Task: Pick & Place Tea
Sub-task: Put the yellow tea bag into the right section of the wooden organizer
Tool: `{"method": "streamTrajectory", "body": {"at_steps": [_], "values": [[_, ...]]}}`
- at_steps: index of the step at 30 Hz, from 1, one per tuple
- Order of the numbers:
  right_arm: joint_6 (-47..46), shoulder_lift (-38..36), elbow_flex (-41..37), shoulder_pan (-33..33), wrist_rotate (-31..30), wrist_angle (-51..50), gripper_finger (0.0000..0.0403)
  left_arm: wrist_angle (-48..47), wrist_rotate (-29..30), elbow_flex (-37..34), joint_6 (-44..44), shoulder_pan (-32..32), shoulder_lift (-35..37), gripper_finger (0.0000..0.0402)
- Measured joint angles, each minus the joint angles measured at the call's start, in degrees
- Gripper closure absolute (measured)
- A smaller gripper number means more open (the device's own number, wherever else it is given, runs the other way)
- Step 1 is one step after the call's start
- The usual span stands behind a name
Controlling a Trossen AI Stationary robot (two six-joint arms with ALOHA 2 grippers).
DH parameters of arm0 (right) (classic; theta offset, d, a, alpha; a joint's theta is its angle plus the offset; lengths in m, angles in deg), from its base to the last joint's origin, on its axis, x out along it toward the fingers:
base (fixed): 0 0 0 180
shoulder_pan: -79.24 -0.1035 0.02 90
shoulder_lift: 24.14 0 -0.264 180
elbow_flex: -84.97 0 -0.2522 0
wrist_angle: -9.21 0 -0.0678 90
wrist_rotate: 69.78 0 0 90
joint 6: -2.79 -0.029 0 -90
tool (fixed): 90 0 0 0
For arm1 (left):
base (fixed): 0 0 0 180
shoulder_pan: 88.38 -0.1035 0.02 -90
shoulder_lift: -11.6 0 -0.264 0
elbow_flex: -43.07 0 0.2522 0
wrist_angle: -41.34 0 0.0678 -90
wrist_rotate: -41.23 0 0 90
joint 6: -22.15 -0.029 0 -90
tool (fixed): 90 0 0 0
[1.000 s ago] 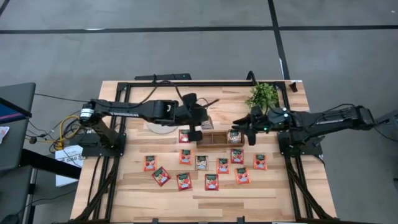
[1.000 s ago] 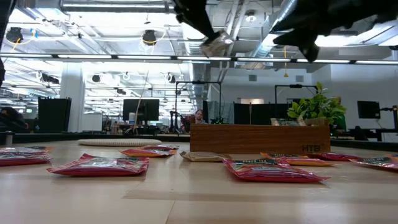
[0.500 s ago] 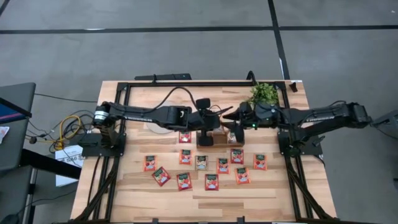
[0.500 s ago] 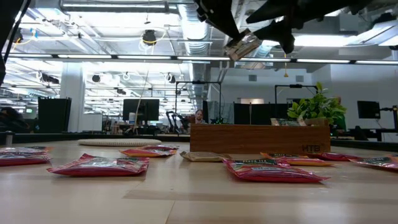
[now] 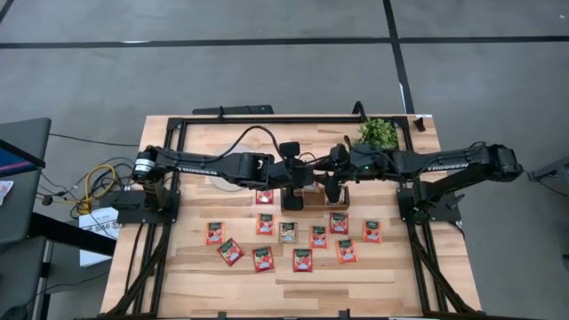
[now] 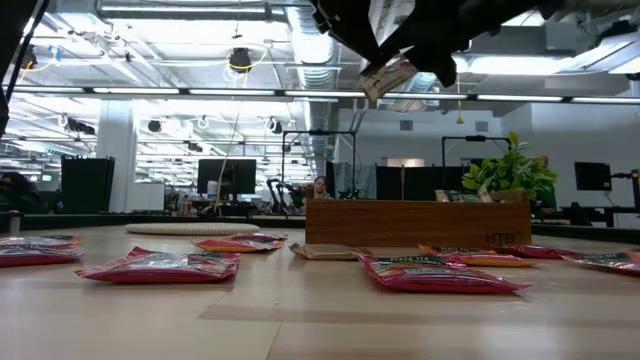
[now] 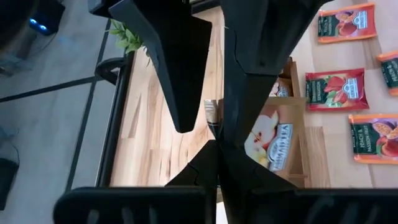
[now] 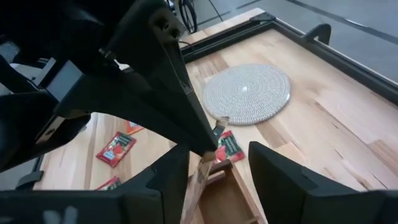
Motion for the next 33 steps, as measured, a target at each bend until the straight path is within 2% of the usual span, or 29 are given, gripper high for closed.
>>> {"method": "streamTrajectory", "body": {"at_steps": [5, 15, 33], "values": [[0.01, 0.13, 0.46, -0.02, -0.01, -0.49, 0.0281, -0.52, -0.02, 0.0, 0.02, -0.01, 0.02, 0.0401], [1.25, 0.13, 0.51, -0.11, 0.6, -0.8, 0.0394, -0.61, -0.17, 0.0, 0.02, -0.01, 0.02, 0.0401], [1.05, 0.11, 0.53, -0.07, -0.93, -1.49, 0.0402, -0.23, 1.82, 0.0, -0.09, 0.0, 0.02, 0.0401]]}}
